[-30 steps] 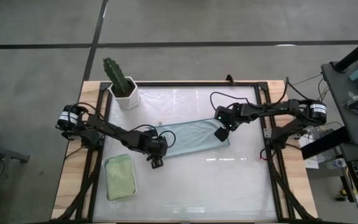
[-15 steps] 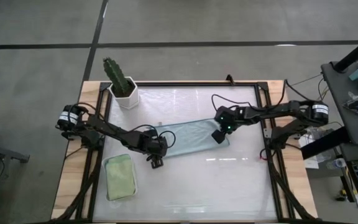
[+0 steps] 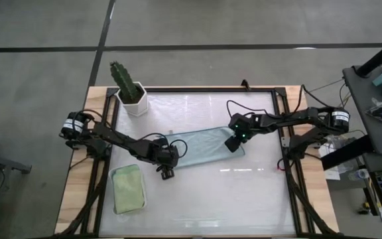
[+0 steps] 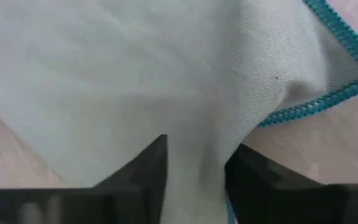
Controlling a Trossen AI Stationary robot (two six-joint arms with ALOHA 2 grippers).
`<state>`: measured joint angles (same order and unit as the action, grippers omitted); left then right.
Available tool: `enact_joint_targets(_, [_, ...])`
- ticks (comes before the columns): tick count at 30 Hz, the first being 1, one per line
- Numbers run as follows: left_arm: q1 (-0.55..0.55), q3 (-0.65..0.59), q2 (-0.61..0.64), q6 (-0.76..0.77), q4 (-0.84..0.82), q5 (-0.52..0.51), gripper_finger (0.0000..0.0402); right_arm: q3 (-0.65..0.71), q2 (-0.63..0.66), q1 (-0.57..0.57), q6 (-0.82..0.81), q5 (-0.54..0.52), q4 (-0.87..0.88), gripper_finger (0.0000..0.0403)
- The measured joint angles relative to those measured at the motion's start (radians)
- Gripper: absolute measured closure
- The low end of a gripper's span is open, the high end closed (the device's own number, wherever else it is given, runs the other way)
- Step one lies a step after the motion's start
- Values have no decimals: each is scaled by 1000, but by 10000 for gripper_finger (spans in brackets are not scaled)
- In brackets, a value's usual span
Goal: Fold microfiber towels
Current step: Fold the light blue microfiber towel
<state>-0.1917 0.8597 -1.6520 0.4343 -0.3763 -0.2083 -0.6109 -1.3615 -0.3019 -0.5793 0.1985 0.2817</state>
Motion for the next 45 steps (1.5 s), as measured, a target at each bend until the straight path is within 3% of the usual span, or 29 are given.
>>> enact_joint_targets(6, [-4,0,5,-4,-15,15,256,0,54,0,31,-31,33,352])
enact_joint_targets(10, [-13,6,32,-3,-109,37,256,-2,125,1,52,-81,106,388])
enact_joint_targets(18, [-14,8,107,-2,-140,10,256,-7,242,8,41,-93,203,393])
enact_joint_targets(26, [-15,-24,116,-3,-170,-17,256,-97,293,43,-5,-110,301,394])
enact_joint_targets(30, [-15,-79,116,-4,-105,-81,256,-130,250,88,-45,-113,245,394])
enact_joint_targets(40, [-14,-183,112,-22,146,-89,256,-174,20,180,-103,-57,-165,394])
enact_joint_targets(45, [-14,-219,113,-22,231,-90,256,-242,-117,182,-108,-41,-271,394])
